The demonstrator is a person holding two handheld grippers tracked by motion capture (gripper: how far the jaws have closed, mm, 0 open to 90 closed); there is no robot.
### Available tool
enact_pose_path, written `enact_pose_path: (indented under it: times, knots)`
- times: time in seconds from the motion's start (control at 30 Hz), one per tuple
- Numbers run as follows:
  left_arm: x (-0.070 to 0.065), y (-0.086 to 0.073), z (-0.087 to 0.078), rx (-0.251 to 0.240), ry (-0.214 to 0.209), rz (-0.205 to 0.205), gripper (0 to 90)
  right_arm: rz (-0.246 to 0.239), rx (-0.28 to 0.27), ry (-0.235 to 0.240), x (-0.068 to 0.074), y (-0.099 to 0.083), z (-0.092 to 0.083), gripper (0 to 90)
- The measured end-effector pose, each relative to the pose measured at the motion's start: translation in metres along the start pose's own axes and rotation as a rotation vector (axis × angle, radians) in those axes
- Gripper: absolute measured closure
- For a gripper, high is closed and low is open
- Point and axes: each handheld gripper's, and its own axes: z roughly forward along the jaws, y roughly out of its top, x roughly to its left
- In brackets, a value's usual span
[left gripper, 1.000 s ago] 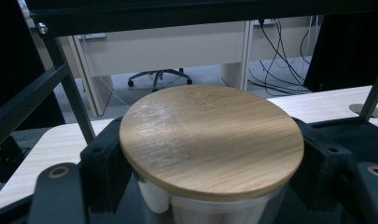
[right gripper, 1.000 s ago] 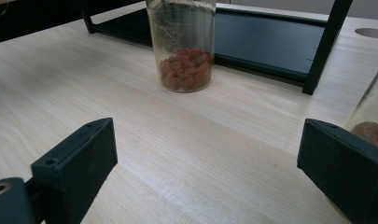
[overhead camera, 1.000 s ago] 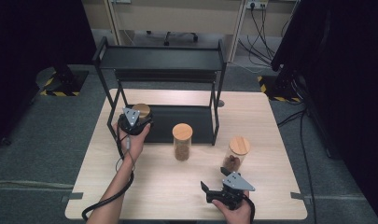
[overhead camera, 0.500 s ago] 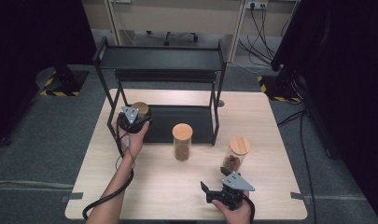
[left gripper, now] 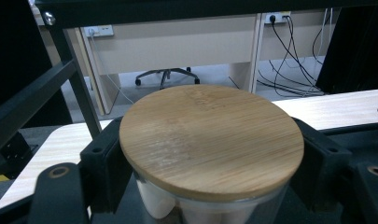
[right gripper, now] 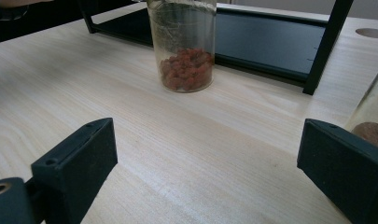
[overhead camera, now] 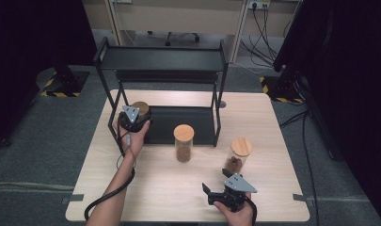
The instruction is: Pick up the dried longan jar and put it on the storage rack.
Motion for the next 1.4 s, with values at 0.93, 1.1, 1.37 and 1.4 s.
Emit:
enact_pose_path:
  times: [0.93,1.1,1.37,1.4]
  knots:
    - [-0.012,-0.016,0.020,0.054,-0.010,-0.004,24.8,-0.001,-0.002,0.003,0.000,0.000,0.000,5.1]
    - [-0.012,-0.018,0.023,0.056,-0.012,-0.011,24.8,0.000,-0.002,0.005,0.000,0.000,0.000,5.1]
    - [-0.013,-0.022,0.026,0.061,-0.013,-0.014,24.7,0.000,-0.002,0.006,0.000,0.000,0.000,5.1]
    - [-0.014,-0.022,0.026,0.059,-0.014,-0.016,24.7,-0.001,-0.002,0.006,0.000,0.000,0.000,5.1]
